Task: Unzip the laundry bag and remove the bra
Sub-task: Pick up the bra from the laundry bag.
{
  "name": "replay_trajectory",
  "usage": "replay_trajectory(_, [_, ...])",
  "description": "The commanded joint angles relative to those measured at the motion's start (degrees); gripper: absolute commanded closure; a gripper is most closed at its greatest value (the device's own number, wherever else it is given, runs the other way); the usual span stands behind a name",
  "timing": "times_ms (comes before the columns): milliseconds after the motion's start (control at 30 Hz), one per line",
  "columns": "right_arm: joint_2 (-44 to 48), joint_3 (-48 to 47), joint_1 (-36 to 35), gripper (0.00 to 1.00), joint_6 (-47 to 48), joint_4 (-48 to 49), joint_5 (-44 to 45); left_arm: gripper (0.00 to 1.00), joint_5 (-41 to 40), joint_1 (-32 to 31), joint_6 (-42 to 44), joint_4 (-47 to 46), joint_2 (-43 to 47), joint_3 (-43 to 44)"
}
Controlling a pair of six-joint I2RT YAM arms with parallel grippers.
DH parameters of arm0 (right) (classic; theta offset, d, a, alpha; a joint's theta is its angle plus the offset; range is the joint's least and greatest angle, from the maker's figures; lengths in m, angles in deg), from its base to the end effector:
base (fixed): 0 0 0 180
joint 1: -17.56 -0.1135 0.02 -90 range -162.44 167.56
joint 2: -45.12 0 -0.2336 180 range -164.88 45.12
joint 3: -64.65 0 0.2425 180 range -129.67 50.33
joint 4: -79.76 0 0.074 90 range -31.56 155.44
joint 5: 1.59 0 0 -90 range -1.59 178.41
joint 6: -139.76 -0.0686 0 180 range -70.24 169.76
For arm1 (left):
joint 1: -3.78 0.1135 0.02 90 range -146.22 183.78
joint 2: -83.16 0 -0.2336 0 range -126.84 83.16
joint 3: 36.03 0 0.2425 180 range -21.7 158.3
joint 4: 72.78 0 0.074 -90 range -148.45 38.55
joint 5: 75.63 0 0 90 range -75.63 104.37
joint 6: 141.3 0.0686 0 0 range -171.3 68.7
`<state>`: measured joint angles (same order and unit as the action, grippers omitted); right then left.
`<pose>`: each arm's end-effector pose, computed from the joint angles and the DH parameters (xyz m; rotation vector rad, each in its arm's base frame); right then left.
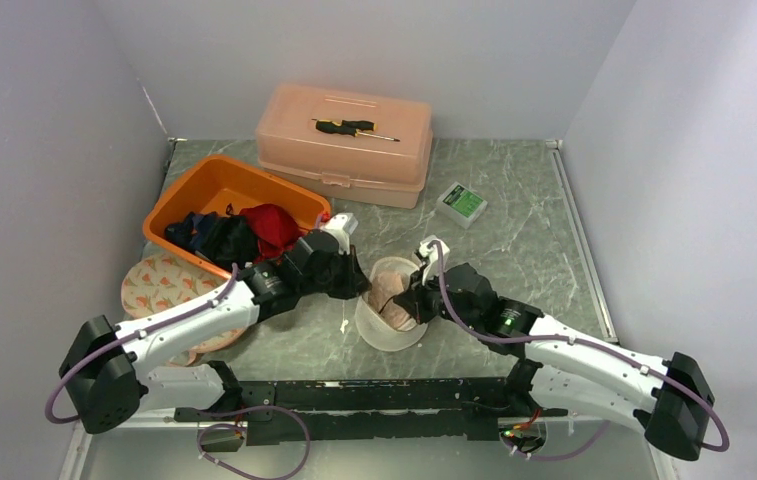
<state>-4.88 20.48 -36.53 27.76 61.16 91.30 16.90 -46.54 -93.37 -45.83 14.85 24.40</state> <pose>0.1441 0.1930 0.2089 -0.5445 2.0161 0.7873 0.1834 -0.2258 0.2159 0.1956 2.3367 -0.9199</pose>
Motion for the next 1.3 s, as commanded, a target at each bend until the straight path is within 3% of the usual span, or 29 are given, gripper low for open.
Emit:
replay_trajectory(0, [0.43, -2.49, -0.13, 1.00, 5.12, 1.13, -6.09, 0.97, -6.05, -0.10, 2.39, 3.55, -0.87, 7.01])
replay_trajectory(167, [3.88, -1.74, -0.07, 1.00, 4.24, 3.32, -5.81, 0.97, -7.31, -0.08, 2.98, 3.23, -3.25, 6.63])
replay_trajectory(400, [12.06, 2.21, -0.03, 1.00, -4.03, 9.28, 3.98, 0.97, -4.53, -0.04, 1.92, -2.97, 0.88, -2.37])
replay_trajectory(667, [14.69, 5.50, 0.00, 1.00, -10.98, 16.23, 5.09, 0.97, -2.28, -0.11, 2.01, -6.67, 2.37, -6.66])
replay_trajectory(867, [23.47, 11.68, -0.02, 1.00, -13.71, 24.29, 10.12, 0.97, 0.29, -0.06, 1.50, -9.37, 3.41, -8.36])
replay_trajectory(1267, [24.56, 3.04, -0.01, 1.00, -9.53, 21.40, 8.87, 0.97, -1.72, -0.05, 2.91, -7.39, 7.62, -7.55])
